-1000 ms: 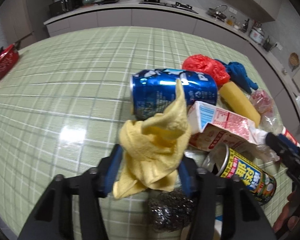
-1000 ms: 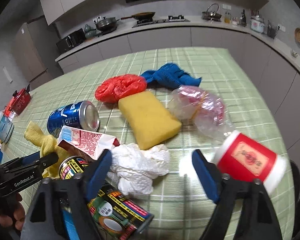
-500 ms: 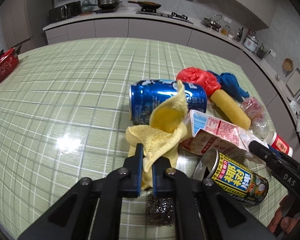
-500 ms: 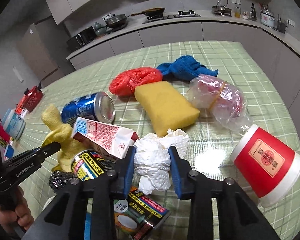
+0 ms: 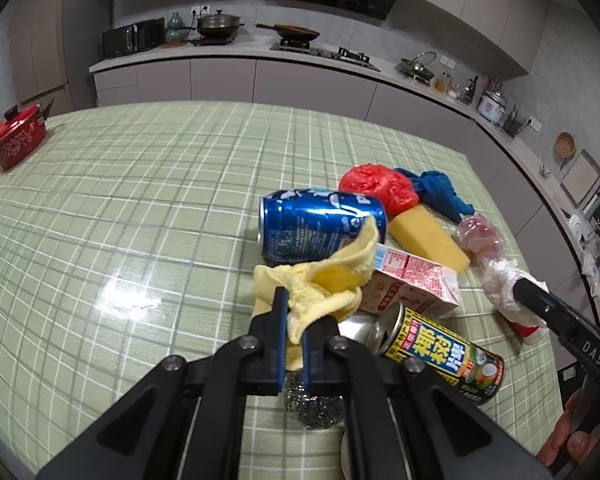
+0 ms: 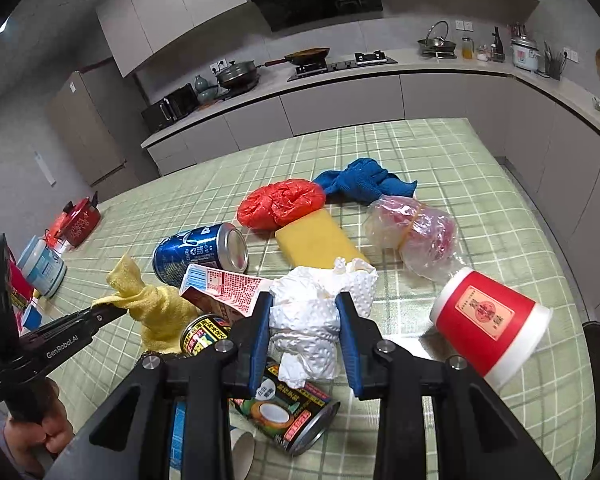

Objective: Collect trash
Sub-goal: 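Carry the yellow cloth and white tissue in both tools over the black bucket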

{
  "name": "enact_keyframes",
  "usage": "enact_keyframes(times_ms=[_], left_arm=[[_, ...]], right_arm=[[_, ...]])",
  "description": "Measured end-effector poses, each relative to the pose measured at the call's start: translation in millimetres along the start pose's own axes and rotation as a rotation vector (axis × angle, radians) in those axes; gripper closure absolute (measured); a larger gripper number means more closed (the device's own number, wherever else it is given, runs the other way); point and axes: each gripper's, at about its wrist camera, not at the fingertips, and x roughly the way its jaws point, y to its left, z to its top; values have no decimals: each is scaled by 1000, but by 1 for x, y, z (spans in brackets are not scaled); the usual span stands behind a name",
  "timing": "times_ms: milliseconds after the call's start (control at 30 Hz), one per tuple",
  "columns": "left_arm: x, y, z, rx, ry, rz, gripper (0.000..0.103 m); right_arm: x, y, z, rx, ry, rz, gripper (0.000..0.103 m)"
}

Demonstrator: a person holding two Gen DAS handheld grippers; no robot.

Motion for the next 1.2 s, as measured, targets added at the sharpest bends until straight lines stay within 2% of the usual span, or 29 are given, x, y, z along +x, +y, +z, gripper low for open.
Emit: enact_keyframes(times_ms=[200, 400, 667, 800, 933, 1067, 1200], left_arm=[[-21, -1, 9, 4, -57, -25, 97], [-42, -20, 21, 53, -117, -76, 97], [-51, -77, 29, 145, -135, -219, 97], [-54, -120, 24, 194, -135, -282, 97], [-52, -181, 10, 237, -117, -334, 97], [-46, -244, -11, 261, -98, -354, 97], [-37, -314, -38, 235, -50, -364, 97]], right_arm=[[-9, -5, -3, 21, -21, -6, 69], [-28, -14, 2, 51, -74, -32, 69], [-75, -52, 3, 116, -144, -117, 69], [-105, -88, -1, 162, -174, -165, 69], [-139, -142, -10, 203, -202, -217, 69], [-170, -217, -23, 240, -205, -238, 69], [-189, -297, -38, 246, -163, -228, 69]])
